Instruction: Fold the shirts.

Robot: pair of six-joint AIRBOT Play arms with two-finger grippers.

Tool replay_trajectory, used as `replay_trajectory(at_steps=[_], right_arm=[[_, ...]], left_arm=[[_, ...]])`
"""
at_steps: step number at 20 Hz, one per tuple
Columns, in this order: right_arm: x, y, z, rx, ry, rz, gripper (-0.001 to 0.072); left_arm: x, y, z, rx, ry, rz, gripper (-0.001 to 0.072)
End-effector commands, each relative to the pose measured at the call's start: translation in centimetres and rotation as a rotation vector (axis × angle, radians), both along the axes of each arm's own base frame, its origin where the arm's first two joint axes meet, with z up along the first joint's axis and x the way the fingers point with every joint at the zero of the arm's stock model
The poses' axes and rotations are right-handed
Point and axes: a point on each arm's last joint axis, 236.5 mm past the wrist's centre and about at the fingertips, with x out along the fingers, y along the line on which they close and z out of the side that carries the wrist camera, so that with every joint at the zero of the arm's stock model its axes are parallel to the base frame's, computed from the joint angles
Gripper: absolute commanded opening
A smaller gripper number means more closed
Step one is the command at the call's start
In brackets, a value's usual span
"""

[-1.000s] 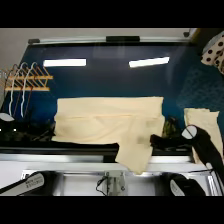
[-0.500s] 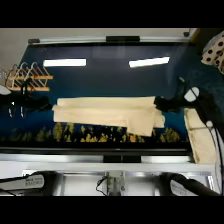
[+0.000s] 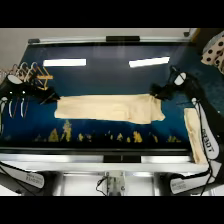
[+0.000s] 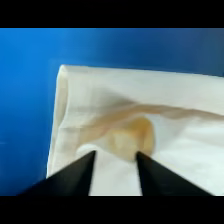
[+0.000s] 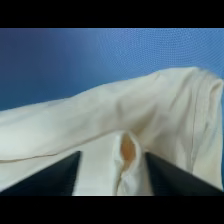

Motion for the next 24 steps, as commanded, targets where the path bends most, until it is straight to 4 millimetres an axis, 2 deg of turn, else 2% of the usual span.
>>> replay_trajectory(at_steps=[1, 4, 5, 9, 14, 18, 20, 24], right_arm=[[-2.2, 0.1, -0.5, -0.019, 0.076, 0.172, 0.067], [-6.0, -1.7, 0.0, -0.005, 0.209, 0.26, 0.0677], [-6.7, -2.1, -0.1, 0.003, 0.239, 0.257, 0.0677], [-6.0, -2.2, -0.3, -0.005, 0.222, 0.233, 0.0677], [-6.6, -3.8, -3.1, -0.073, 0.304, 0.196, 0.0677], [-5.9, -4.4, -4.0, -0.081, 0.288, 0.178, 0.0677], [-6.0, -4.2, -4.5, -0.066, 0.299, 0.18, 0.0677], [-6.0, -2.1, -5.5, 0.03, 0.32, 0.175, 0.0677]], left_arm=[[-1.2, -0.6, -0.8, -0.028, 0.058, -0.042, 0.0559], [-2.5, 0.1, 0.6, -0.047, 0.084, -0.055, 0.0559], [-2.9, 0.2, 1.0, -0.051, 0.088, -0.058, 0.0558], [-3.3, -0.1, 2.4, -0.052, 0.079, -0.075, 0.0558], [-3.5, -0.9, 3.2, -0.048, 0.068, -0.097, 0.0551], [-4.2, -1.9, 3.5, -0.055, 0.083, -0.132, 0.0549], [-4.3, -2.7, 3.6, -0.056, 0.086, -0.151, 0.0549], [-4.5, -4.4, 3.6, -0.054, 0.087, -0.193, 0.0549]])
